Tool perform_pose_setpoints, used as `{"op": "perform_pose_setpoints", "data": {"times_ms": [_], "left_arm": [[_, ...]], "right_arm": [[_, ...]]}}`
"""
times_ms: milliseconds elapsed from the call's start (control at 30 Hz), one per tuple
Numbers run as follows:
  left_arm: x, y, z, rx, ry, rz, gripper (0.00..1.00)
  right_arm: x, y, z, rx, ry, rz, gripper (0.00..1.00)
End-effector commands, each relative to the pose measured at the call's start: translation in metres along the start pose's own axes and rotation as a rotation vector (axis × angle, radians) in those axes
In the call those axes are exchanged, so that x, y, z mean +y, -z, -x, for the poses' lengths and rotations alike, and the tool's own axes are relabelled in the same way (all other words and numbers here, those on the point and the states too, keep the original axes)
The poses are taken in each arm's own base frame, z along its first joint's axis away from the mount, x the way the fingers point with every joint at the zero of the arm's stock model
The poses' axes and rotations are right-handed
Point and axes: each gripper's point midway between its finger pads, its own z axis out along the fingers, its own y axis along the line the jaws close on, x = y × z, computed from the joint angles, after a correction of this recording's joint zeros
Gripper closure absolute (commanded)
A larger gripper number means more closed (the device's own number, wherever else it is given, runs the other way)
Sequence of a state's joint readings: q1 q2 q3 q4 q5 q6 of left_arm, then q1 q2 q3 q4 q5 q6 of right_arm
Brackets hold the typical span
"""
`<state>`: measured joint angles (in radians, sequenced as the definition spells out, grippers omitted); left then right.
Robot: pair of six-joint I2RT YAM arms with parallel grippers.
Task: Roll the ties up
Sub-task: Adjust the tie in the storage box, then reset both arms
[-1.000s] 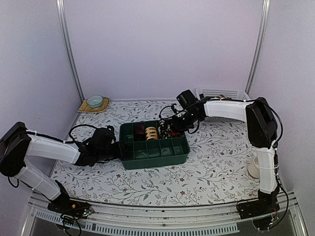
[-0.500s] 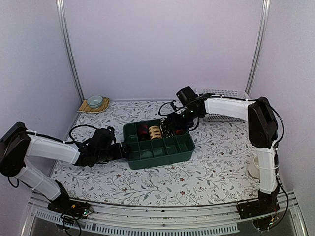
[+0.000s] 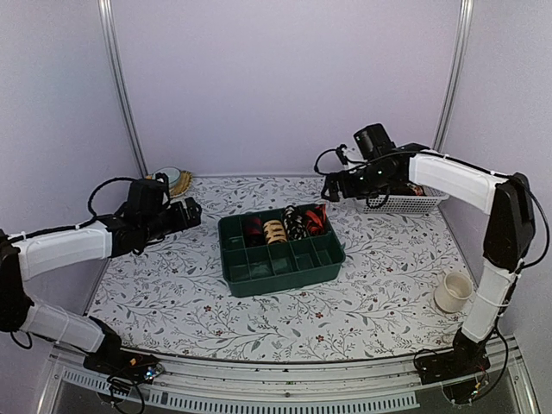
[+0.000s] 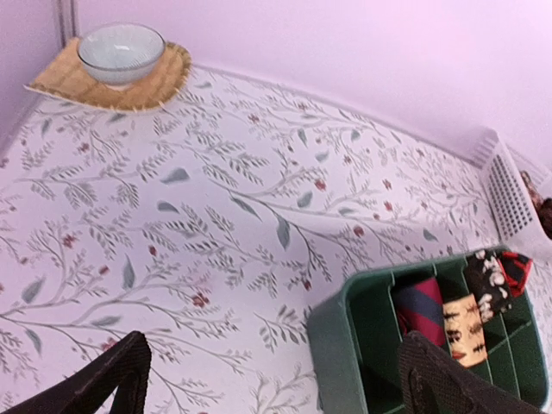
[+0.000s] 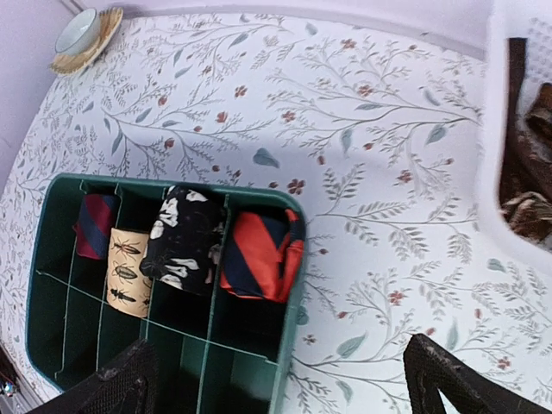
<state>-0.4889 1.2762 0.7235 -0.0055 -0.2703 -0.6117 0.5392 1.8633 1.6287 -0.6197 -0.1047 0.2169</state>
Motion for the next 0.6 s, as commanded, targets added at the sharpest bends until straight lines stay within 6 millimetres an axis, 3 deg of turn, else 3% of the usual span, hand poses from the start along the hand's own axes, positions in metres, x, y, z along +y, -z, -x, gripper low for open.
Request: {"op": "perform_pose_setpoints", "data": {"times_ms": [0,167,267,367,433,567], "left_arm": [[0.025,-0.001,0.032,-0.024,-0.112,0.080,0.00],[0.062,-0.024,0.052,-0.002,-0.222,0.228,0.00],[0.078,-0.037,0.058,-0.036,-0.282,0.282,0.00],[0.101,-0.046,0.059,-0.074,-0.276,0.337,0.00],[0.113,-0.050,0.063,-0.095,-0.243,0.337,0.00],[0.122,-0.049,0.072,-0.187,-0.280,0.298,0.00]], "right_arm": [[-0.047,0.091,0.030,-0.275,-0.025,-0.083,0.00],[-0.116,0.133,0.018,-0.496,-0.092,-0.246,0.00],[-0.152,0.147,0.001,-0.612,-0.078,-0.398,0.00],[-0.169,0.152,-0.018,-0.714,-0.044,-0.431,0.00],[-0.169,0.154,-0.022,-0.789,0.003,-0.423,0.00],[-0.184,0.131,-0.046,-0.763,0.064,-0.449,0.00]]}}
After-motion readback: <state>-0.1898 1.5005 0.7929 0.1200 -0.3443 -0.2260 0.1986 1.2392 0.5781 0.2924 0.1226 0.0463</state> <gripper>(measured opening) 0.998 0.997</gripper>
